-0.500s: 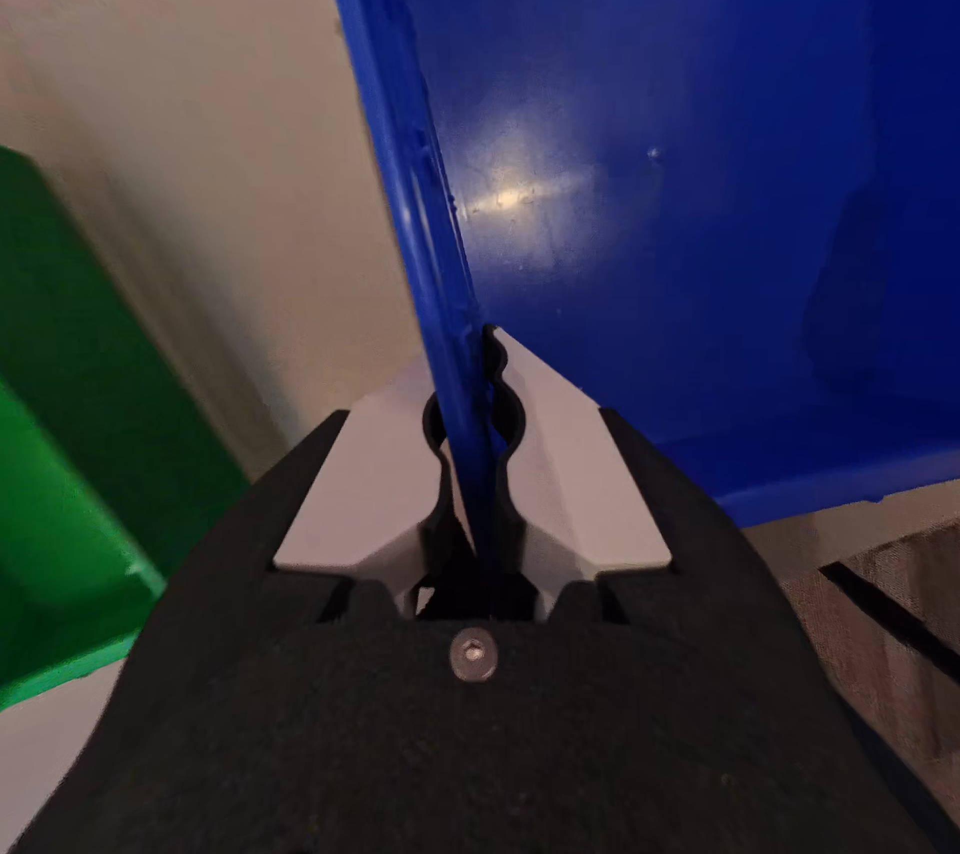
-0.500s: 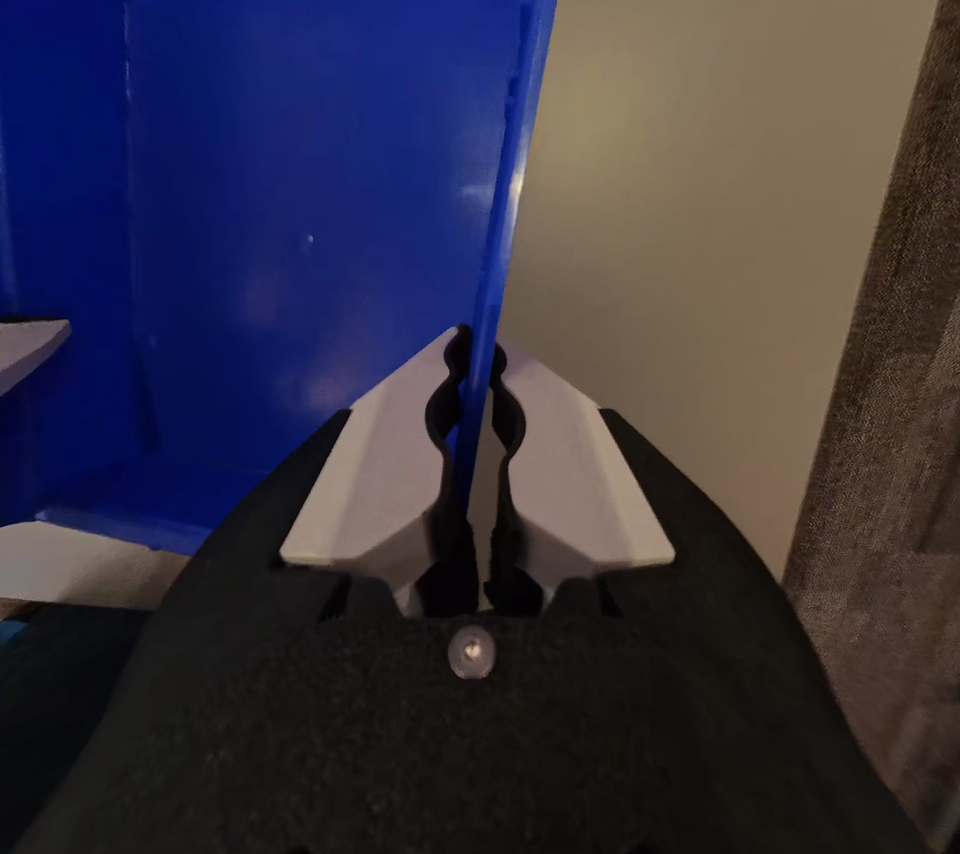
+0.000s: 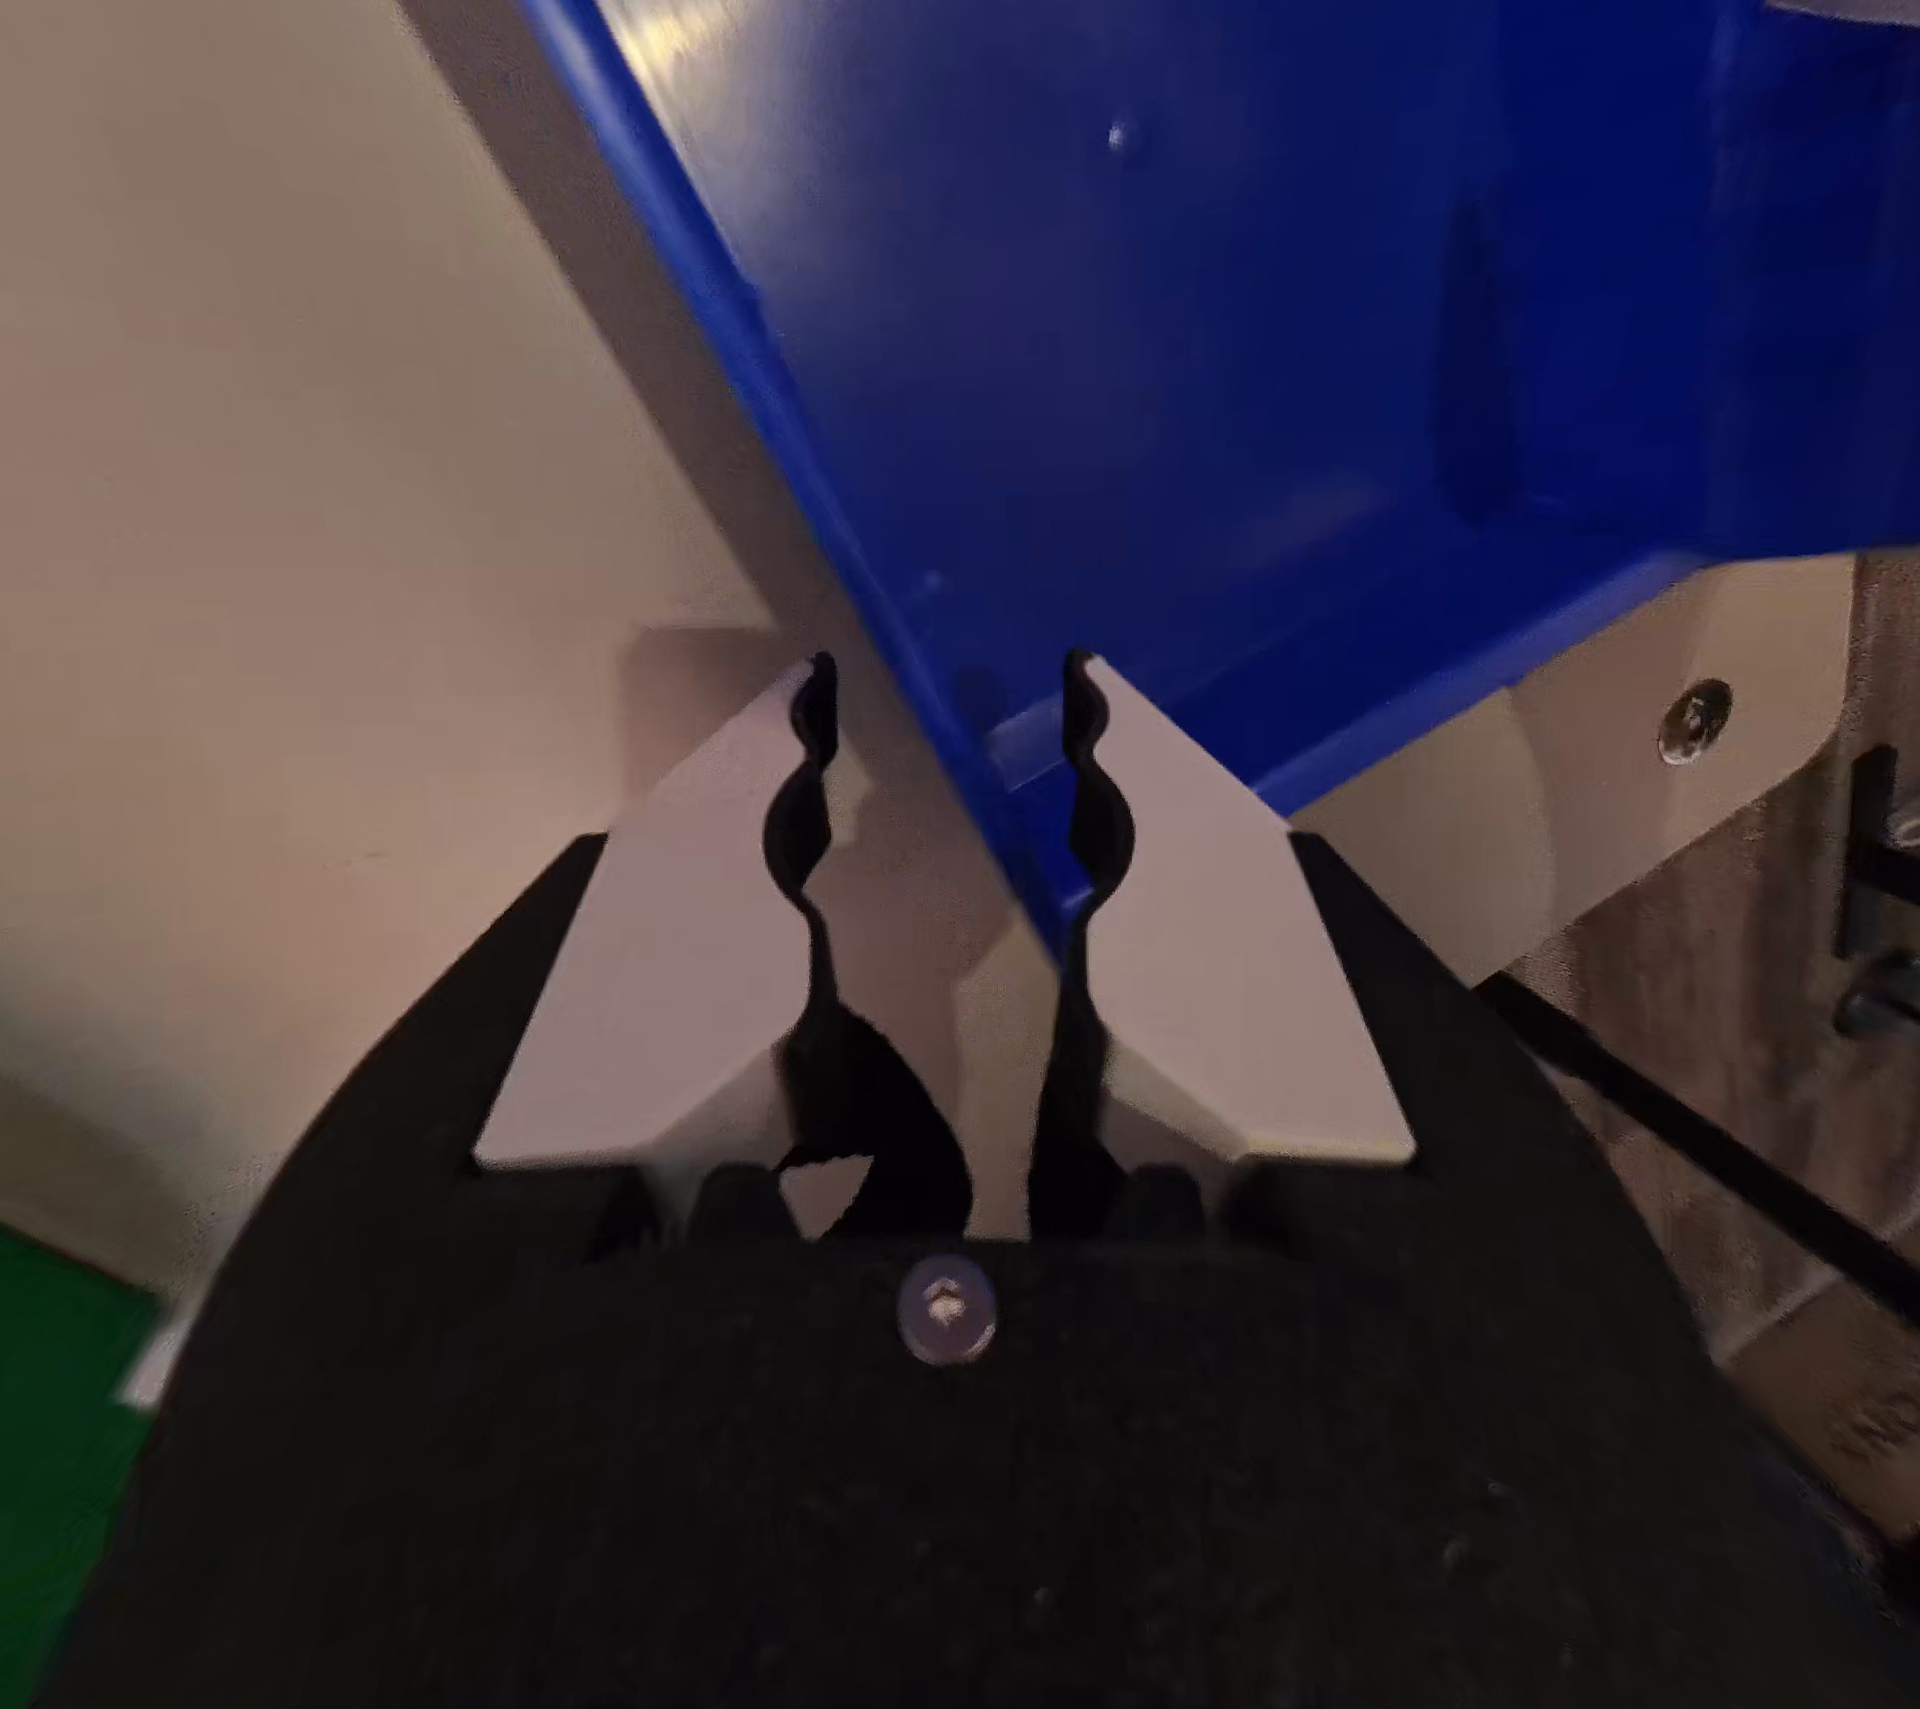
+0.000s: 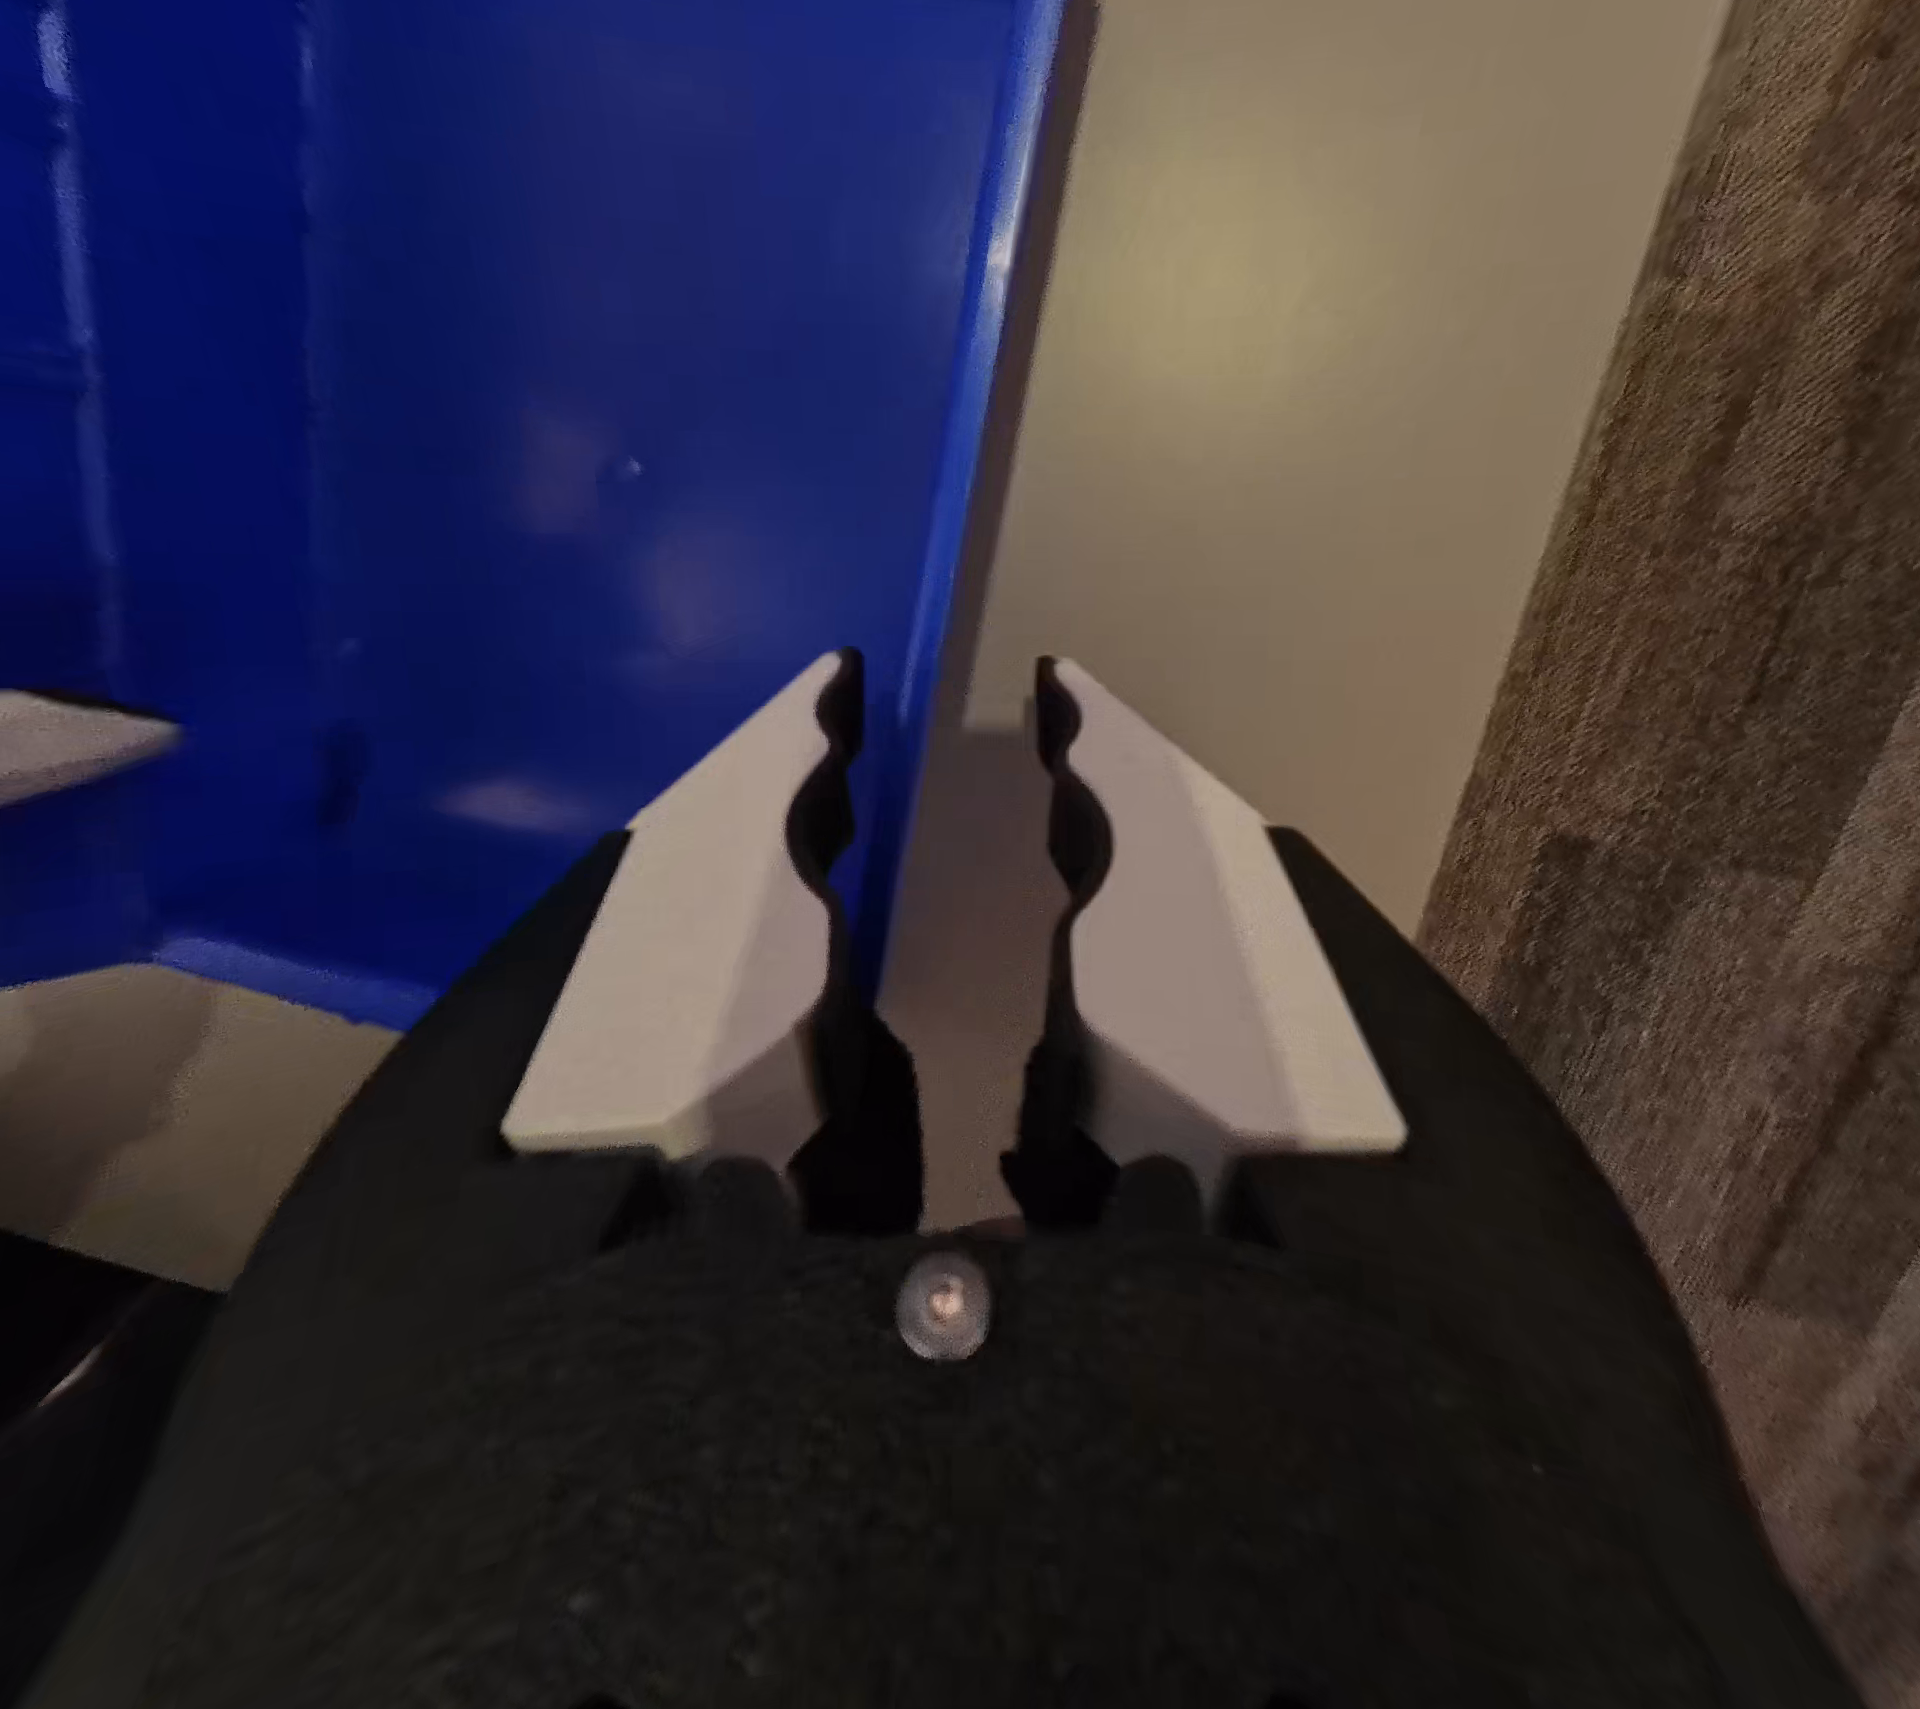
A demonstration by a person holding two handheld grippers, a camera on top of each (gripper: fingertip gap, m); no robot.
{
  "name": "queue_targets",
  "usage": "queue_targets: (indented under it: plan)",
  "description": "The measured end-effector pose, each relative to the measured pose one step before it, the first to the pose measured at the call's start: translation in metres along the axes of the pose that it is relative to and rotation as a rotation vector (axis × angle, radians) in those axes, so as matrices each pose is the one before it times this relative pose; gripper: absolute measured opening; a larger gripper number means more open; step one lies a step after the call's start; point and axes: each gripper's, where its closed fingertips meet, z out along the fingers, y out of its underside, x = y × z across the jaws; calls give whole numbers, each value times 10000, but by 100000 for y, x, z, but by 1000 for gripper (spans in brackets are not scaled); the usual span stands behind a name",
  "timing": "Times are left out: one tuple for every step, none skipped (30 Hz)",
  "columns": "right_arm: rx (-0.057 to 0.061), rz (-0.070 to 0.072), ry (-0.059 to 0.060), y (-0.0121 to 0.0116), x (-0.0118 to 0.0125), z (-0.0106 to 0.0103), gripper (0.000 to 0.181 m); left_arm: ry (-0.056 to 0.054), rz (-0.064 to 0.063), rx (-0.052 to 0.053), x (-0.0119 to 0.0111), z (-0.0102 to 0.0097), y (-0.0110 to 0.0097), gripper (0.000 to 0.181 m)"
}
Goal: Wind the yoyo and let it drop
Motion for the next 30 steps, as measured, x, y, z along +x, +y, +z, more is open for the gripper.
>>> queue_targets:
  plan:
    - [311,-174,50,-238,146,-952,40,19,300,333,-456,-1339,-331,41]
    - [422,-262,56,-460,85,-1171,51,-61,323,421,-629,-1731,-440,41]
    - [477,-322,199,-666,240,-1394,56,-139,298,480,-789,-2113,-516,40]
    - [587,-379,326,-1006,361,-1615,57,-188,265,464,-945,-2470,-496,40]
    - [710,-429,209,-1343,110,-1721,58,-266,229,484,-1164,-2762,-493,39]
    - [655,-400,77,-1472,-197,-1712,60,-398,180,627,-1479,-2997,-627,36]
    - [502,-353,-84,-1423,-559,-1542,60,-480,148,705,-1713,-3027,-708,32]
    - [385,-300,-266,-1336,-969,-1264,63,-538,112,646,-1876,-2855,-626,32]
    - [278,-190,-166,-1190,-954,-982,70,-560,51,546,-1982,-2652,-546,35]
    - [239,-143,-1,-1112,-799,-818,74,-579,21,464,-2043,-2455,-516,42]
    - [244,-202,100,-1031,-696,-660,74,-663,37,469,-2147,-2349,-585,46]
    - [234,-236,91,-977,-730,-500,75,-747,82,490,-2237,-2271,-658,48]
    - [222,-176,107,-1005,-733,-373,76,-930,84,577,-2433,-2217,-817,50]
    - [175,46,169,-931,-645,-291,76,-1222,52,762,-2818,-2194,-1092,51]
    - [166,250,-19,-880,-855,-172,78,-1193,49,864,-2849,-2037,-1373,53]
    - [33,391,-322,-614,-1281,-18,81,-605,58,681,-2109,-1568,-1235,55]
    - [-151,445,-439,-296,-1511,165,90,-17,-53,204,-1227,-1153,-551,63]
    - [-176,305,-453,-201,-1631,229,91,133,-293,-247,-888,-924,230,57]
    - [-1,102,-255,-351,-1520,285,91,140,-495,-427,-780,-803,680,58]
    - [73,-88,-242,-381,-1660,321,90,181,-553,-397,-657,-774,847,60]
    - [13,-251,-413,-271,-2010,435,89,216,-433,-329,-499,-738,956,61]
    - [-26,-257,-324,-222,-1991,635,88,259,-176,-341,-352,-614,1202,59]
    - [-142,-134,-216,-90,-1888,877,84,252,-4,-351,-298,-444,1488,55]
    - [-199,-56,-295,-24,-2040,1092,82,248,-35,-341,-273,-183,1738,55]
    - [-211,-40,-345,-29,-2193,1319,82,148,-226,-439,-476,135,2032,56]
    - [-254,-28,-373,26,-2326,1514,83,336,-380,-541,-315,509,2228,60]
    - [-268,74,-251,57,-2178,1726,86,541,-441,-685,-180,852,2389,69]
    - [-288,152,-310,131,-2229,1936,86,517,-448,-689,-407,1137,2292,76]
    - [-374,230,-340,309,-2179,2089,86,358,-364,-626,-821,1397,2110,72]
    - [-352,296,-240,336,-1866,2135,85,336,-286,-585,-942,1650,1787,70]
